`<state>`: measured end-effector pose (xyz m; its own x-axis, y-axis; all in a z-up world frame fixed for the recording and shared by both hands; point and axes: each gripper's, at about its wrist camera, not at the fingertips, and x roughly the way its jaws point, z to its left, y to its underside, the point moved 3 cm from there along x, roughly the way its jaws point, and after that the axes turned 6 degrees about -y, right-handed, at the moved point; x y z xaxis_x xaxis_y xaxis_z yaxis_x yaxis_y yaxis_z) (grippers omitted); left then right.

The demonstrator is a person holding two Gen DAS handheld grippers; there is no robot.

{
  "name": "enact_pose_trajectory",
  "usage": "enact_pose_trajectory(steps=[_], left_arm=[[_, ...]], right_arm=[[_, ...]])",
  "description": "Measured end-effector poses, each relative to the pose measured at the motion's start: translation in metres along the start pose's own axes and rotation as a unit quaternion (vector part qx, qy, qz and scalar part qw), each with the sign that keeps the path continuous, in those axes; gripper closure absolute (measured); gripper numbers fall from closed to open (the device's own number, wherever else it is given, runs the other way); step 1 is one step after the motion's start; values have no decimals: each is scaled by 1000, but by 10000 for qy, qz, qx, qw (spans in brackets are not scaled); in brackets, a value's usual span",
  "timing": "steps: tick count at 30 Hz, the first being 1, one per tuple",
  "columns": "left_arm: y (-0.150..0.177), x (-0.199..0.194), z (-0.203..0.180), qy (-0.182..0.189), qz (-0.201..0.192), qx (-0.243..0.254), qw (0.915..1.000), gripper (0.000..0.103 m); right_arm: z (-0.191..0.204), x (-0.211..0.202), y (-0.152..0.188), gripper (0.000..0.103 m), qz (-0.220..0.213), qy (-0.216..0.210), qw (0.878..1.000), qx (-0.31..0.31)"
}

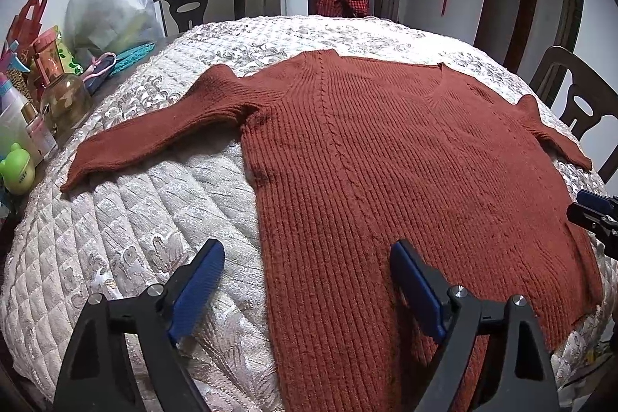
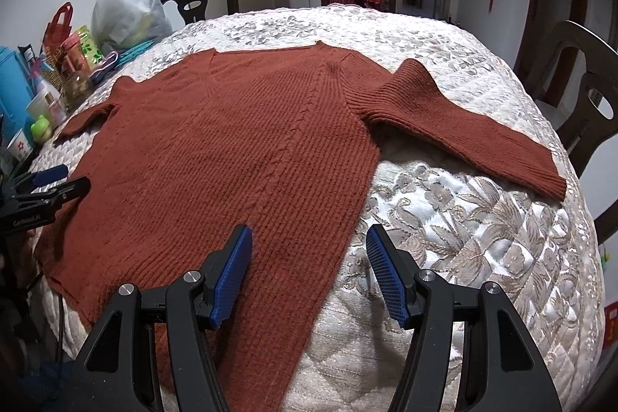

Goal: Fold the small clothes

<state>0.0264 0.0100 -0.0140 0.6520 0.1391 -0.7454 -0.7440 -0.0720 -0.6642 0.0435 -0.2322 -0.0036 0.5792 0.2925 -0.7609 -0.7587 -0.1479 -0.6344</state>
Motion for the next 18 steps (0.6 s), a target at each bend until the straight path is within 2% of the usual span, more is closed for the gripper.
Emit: enact_pose_trajectory(steps=[18], left_arm=[[-7, -11, 9, -370, -351, -61, 9987, 15]], right_arm=[[23, 1, -13, 41, -83, -175, 9994, -286]])
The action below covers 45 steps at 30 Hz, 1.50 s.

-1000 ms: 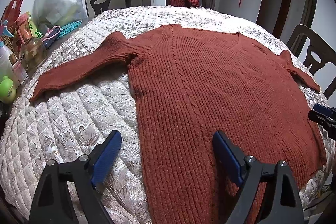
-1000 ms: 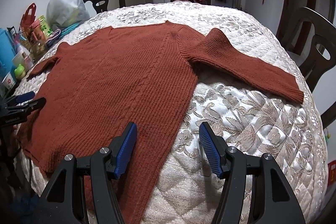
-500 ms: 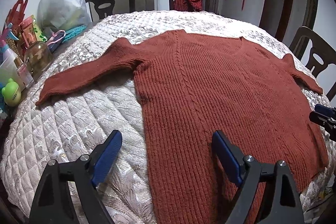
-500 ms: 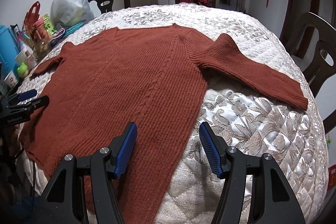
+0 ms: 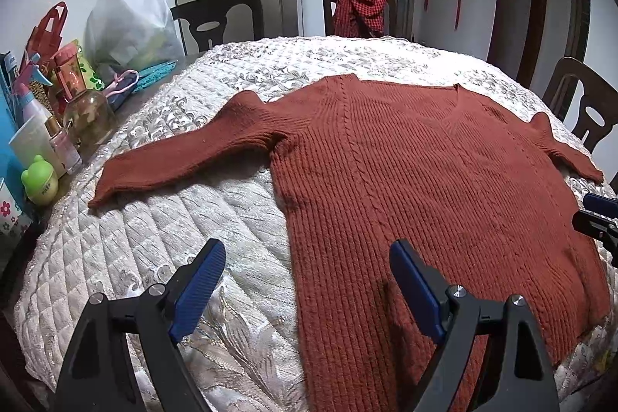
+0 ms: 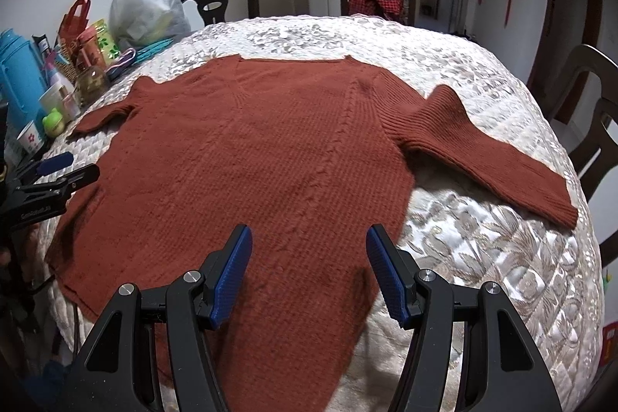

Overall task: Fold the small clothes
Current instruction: 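Move the left tool to the sleeve cuff and grasp it, then fold the grasped sleeve across the sweater body with the left tool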

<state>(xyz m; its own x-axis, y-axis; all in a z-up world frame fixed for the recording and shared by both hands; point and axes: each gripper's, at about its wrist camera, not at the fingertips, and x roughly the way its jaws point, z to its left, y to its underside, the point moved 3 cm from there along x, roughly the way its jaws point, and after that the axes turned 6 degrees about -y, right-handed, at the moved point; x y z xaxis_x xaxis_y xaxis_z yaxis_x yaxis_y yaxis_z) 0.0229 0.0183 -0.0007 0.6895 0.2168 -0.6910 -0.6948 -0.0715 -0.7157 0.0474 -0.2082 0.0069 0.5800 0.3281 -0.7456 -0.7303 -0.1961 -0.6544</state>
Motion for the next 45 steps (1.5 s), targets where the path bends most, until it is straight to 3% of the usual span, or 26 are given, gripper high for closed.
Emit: enact_pose_trajectory(steps=[18, 23, 28, 34, 37, 39, 41, 43, 45], left_arm=[[-13, 24, 57, -722, 34, -475, 9963, 19], [-18, 43, 93, -548, 302, -1131, 9916, 19], [-17, 61, 127, -265, 553, -1872, 9804, 19], [-23, 69, 146, -76, 392, -2372, 9706, 21], [-26, 78, 157, -195, 355, -2613, 9644, 41], [-30, 82, 165, -303, 357, -2730, 9609, 70], [-34, 90, 172, -276, 461, -2784, 9590, 86], [-42, 90, 175, -110, 450, -2781, 9594, 94], [-55, 80, 169, -1, 265, -2620, 9647, 95]], right_arm=[[25, 14, -14, 41, 31, -224, 9994, -279], [29, 17, -18, 41, 41, -237, 9991, -348], [31, 22, -20, 41, 59, -275, 9989, -362], [32, 30, -22, 41, 98, -290, 9989, -363], [29, 33, -22, 41, 118, -283, 9991, -299], [26, 33, -22, 41, 120, -287, 9992, -268], [23, 33, -22, 41, 118, -286, 9993, -231], [20, 32, -22, 41, 108, -277, 9994, -187], [17, 32, -22, 41, 102, -277, 9995, -143]])
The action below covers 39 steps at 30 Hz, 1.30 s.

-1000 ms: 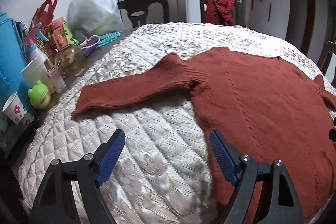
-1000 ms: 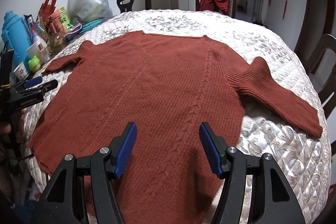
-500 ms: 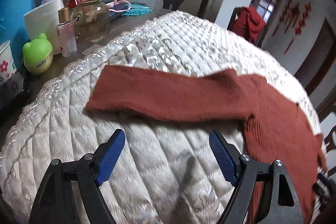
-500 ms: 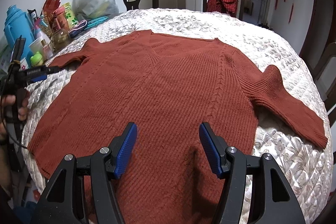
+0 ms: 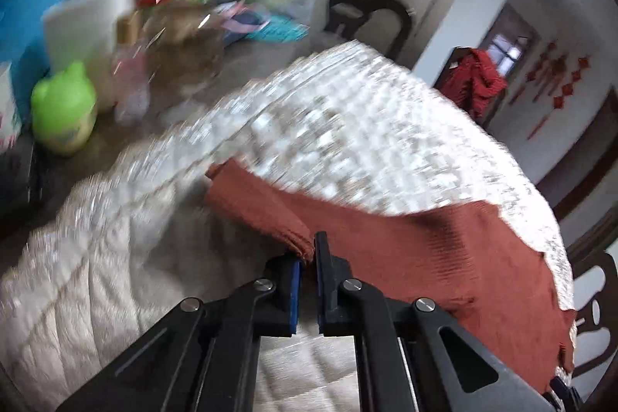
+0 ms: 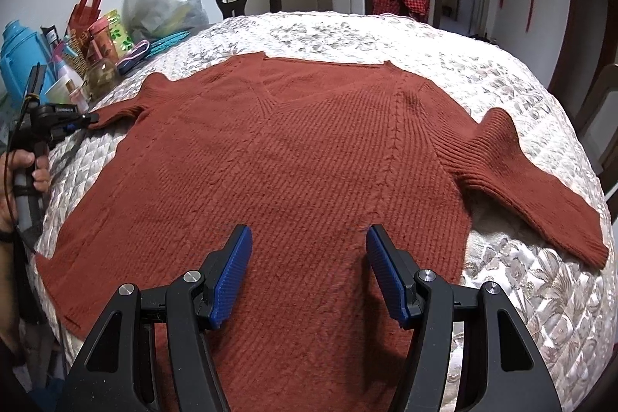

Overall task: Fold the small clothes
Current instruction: 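Fold the grasped sleeve across the sweater body with the left tool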

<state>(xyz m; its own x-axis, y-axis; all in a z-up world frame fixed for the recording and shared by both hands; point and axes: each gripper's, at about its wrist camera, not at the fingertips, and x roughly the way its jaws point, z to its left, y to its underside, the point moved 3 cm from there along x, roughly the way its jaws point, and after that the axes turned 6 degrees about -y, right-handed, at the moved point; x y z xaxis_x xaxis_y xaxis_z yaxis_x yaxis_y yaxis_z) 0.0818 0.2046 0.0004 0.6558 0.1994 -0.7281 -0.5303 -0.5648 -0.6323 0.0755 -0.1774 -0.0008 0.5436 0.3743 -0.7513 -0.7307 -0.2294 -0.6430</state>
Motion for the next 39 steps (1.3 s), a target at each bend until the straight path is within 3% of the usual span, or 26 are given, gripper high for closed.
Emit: enact_pose_trajectory(steps=[4, 9, 13, 16, 18, 20, 24, 27, 32, 34, 36, 39], left_arm=[[-14, -31, -51, 566, -343, 663, 9956, 95], [-7, -48, -142, 1400, -360, 1652, 9756, 95], [27, -37, -207, 2028, 93, 2254, 9529, 95], [60, -16, -228, 2257, 682, 2463, 9401, 93], [76, -9, -228, 2342, 885, 2538, 9343, 83], [84, -15, -218, 2300, 878, 2562, 9347, 74], [73, -41, -187, 2168, 658, 2602, 9386, 72], [54, -51, -164, 1772, 452, 2643, 9469, 67], [32, -49, -139, 1174, 256, 2652, 9567, 66], [31, -39, -140, 1154, 309, 2572, 9589, 66], [36, -25, -144, 1138, 386, 2536, 9598, 66], [43, -2, -150, 1192, 552, 2465, 9602, 66]], right_arm=[[-4, -1, 0, 41, -22, -17, 10000, 90], [-7, -3, -1, 41, -76, -41, 9999, 147], [-10, -6, -3, 41, -105, -53, 9997, 198], [-13, -7, -4, 41, -110, -66, 9996, 236], [-15, -9, -4, 41, -110, -83, 9995, 271], [-18, -12, -6, 41, -132, -130, 9993, 319], [-17, -14, -14, 41, -178, -385, 9980, 459], [-10, -12, -27, 41, -197, -663, 9964, 494], [1, 17, -60, 41, -84, -1036, 9932, 533], [4, 40, -71, 46, 103, -1173, 9910, 643], [6, 64, -79, 59, 336, -1248, 9888, 745], [9, 94, -86, 71, 579, -1196, 9880, 793]])
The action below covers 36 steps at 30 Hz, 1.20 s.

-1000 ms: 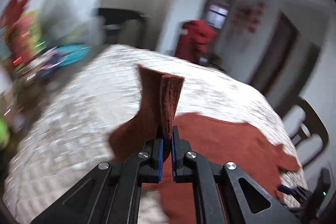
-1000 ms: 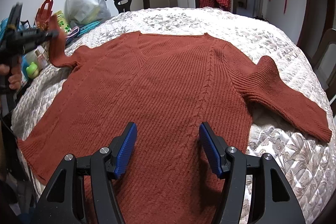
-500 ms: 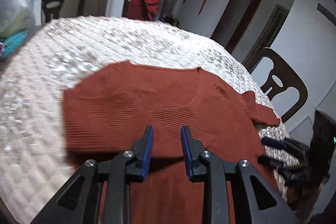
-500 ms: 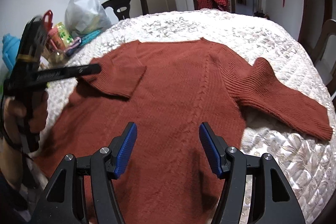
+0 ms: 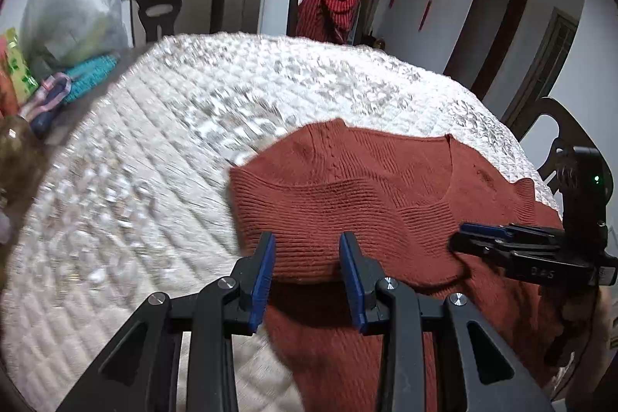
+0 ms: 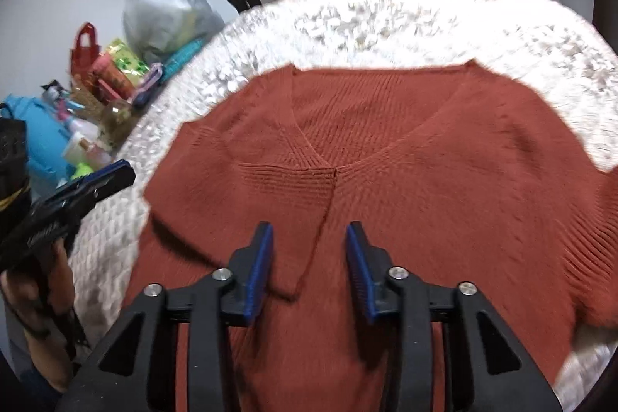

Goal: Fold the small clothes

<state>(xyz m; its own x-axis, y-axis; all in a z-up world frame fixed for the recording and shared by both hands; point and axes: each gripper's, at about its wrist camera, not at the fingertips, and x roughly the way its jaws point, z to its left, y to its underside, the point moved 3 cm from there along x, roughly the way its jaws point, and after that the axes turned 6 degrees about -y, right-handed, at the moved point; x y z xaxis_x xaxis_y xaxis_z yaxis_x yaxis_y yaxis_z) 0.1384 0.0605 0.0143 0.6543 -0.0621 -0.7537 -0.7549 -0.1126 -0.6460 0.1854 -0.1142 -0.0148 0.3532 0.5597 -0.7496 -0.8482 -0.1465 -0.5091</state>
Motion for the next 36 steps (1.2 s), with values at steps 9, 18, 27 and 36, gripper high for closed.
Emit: enact_pose_trajectory(steps=[9, 18, 27, 36], left_arm=[[2, 24, 1, 161, 72, -135, 9998, 66], [0, 23, -4, 135, -46, -56, 9999, 67], [2, 36, 1, -143, -6, 41, 9999, 67], [25, 14, -7, -268, -198, 355, 9988, 66]], right_arm=[[11, -17, -14, 100, -318, 88, 9987, -399], [-34, -11, -19, 99, -211, 103, 9993, 304], [-15, -12, -18, 99, -234, 268, 9992, -205], [-7, -19, 15, 98, -127, 457, 9969, -621]])
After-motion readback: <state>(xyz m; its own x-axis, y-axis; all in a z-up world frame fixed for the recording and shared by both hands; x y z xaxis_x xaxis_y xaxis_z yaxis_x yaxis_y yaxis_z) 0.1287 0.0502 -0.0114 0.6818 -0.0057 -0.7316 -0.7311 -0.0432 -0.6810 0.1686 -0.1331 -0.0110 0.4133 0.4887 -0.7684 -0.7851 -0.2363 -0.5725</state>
